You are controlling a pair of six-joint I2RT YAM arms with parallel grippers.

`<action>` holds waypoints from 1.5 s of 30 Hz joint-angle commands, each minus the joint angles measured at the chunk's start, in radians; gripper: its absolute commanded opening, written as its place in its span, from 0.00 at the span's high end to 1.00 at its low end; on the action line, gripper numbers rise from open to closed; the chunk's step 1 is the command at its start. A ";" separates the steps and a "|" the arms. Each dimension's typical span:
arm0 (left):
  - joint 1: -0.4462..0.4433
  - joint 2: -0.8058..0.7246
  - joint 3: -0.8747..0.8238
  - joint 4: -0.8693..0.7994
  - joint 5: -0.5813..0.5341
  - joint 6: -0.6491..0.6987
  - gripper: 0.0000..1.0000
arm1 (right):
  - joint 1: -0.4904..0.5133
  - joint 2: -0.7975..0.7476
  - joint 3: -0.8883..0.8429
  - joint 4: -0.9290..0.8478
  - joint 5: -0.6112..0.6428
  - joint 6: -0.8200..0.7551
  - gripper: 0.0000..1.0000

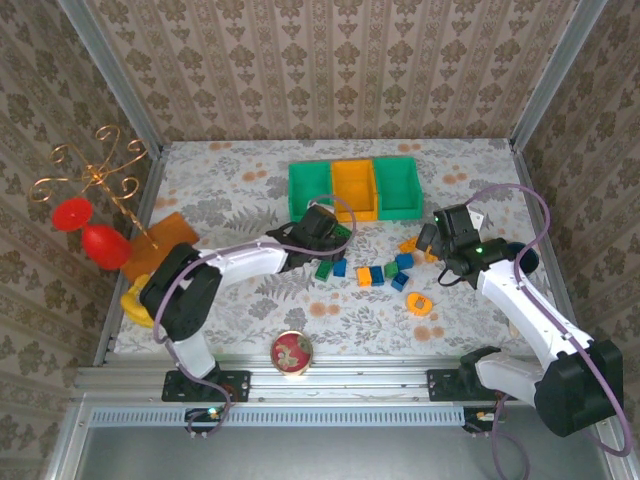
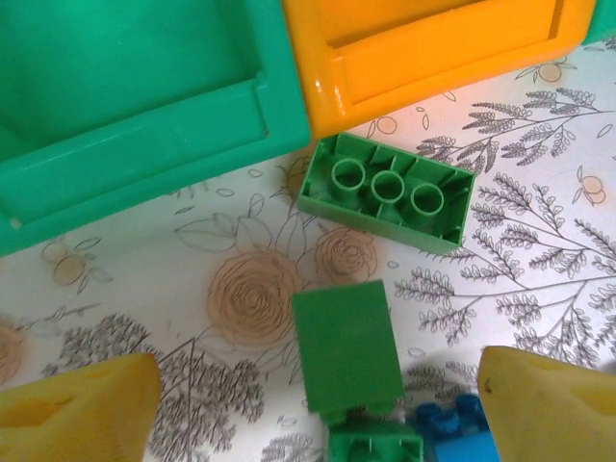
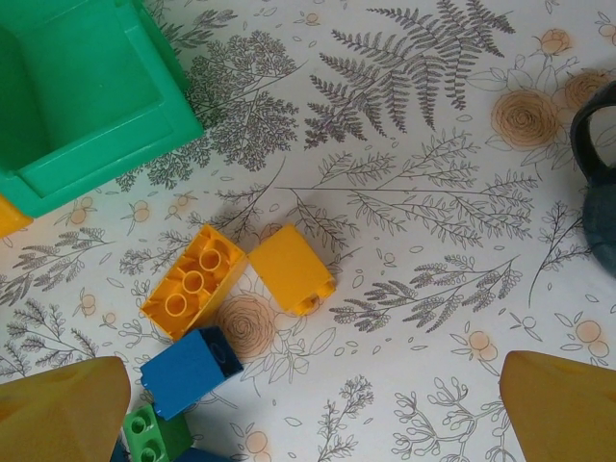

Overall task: Sort the legos into containers by color
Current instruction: Pick up the lego from the center of the table.

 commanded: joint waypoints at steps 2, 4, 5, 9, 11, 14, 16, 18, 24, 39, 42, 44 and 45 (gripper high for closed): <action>-0.001 0.058 0.093 -0.045 0.022 0.005 0.22 | 0.008 0.006 0.003 -0.021 0.030 0.016 0.00; 0.004 0.080 0.113 -0.077 0.022 -0.006 0.24 | 0.008 0.009 0.005 -0.022 0.031 0.014 0.00; 0.007 0.088 0.117 -0.086 0.022 -0.011 0.25 | 0.008 0.011 0.006 -0.022 0.030 0.012 0.00; 0.016 0.117 0.130 -0.119 0.034 -0.030 0.29 | 0.009 0.015 0.005 -0.015 0.030 0.012 0.00; 0.020 0.130 0.136 -0.130 0.042 -0.034 0.31 | 0.009 0.019 0.003 -0.009 0.028 0.012 0.00; 0.022 0.149 0.145 -0.145 0.046 -0.036 0.34 | 0.008 0.023 0.002 -0.004 0.023 0.015 0.00; 0.021 0.162 0.150 -0.156 0.044 -0.038 0.34 | 0.009 0.025 -0.002 0.001 0.021 0.017 0.00; 0.021 0.173 0.151 -0.161 0.041 -0.038 0.37 | 0.008 0.025 -0.003 0.004 0.018 0.017 0.00; 0.023 0.195 0.156 -0.160 0.040 -0.039 0.48 | 0.009 0.018 -0.008 0.010 0.018 0.017 0.00; 0.022 0.073 0.094 -0.160 -0.010 -0.047 0.80 | 0.016 -0.003 -0.017 0.024 0.015 0.013 0.00; 0.017 0.009 0.062 -0.159 -0.023 -0.045 0.82 | 0.021 -0.008 -0.017 0.024 0.016 0.011 0.00; 0.014 -0.030 0.047 -0.160 -0.034 -0.042 0.83 | 0.026 -0.011 -0.018 0.029 0.017 0.011 0.00; 0.014 -0.050 0.041 -0.161 -0.042 -0.041 0.84 | 0.029 -0.011 -0.018 0.032 0.016 0.011 0.00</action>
